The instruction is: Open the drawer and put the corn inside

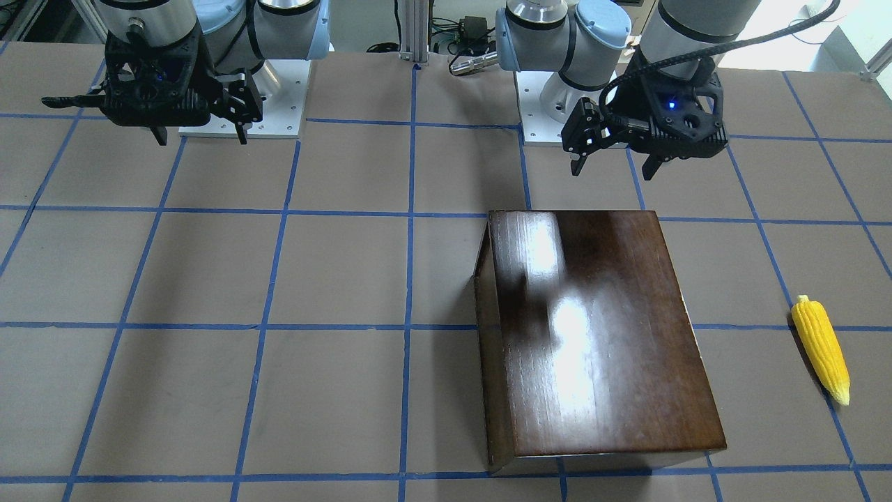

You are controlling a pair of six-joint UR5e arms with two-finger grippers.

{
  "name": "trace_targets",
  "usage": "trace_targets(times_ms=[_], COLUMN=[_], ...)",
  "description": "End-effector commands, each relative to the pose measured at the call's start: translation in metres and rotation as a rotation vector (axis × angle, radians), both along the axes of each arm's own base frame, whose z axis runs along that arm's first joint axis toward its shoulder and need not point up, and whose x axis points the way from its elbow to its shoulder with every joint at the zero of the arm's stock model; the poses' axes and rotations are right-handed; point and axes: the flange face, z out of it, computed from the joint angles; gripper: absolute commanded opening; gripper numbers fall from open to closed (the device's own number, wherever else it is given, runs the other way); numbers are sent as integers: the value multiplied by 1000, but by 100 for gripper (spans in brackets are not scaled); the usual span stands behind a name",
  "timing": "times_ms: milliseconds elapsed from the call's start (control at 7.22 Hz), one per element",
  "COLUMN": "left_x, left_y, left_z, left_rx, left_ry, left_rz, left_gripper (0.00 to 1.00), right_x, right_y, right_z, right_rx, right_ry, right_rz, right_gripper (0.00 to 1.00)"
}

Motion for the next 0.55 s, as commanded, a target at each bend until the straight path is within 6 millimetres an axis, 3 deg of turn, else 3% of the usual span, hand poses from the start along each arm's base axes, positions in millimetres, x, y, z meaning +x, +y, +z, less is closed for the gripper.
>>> trace_targets(times_ms=[0,415], left_x=[0,1], left_y=[0,1], left_z=[0,0], left_rx=[0,3], left_ry=[1,-3], left_rz=[0,-6], left_gripper=[100,100], right_x=[0,0], right_y=[0,0], right_z=[-1,0], right_rx=[1,0], right_ry=[-1,0], right_rz=[0,0], right_gripper=[100,100])
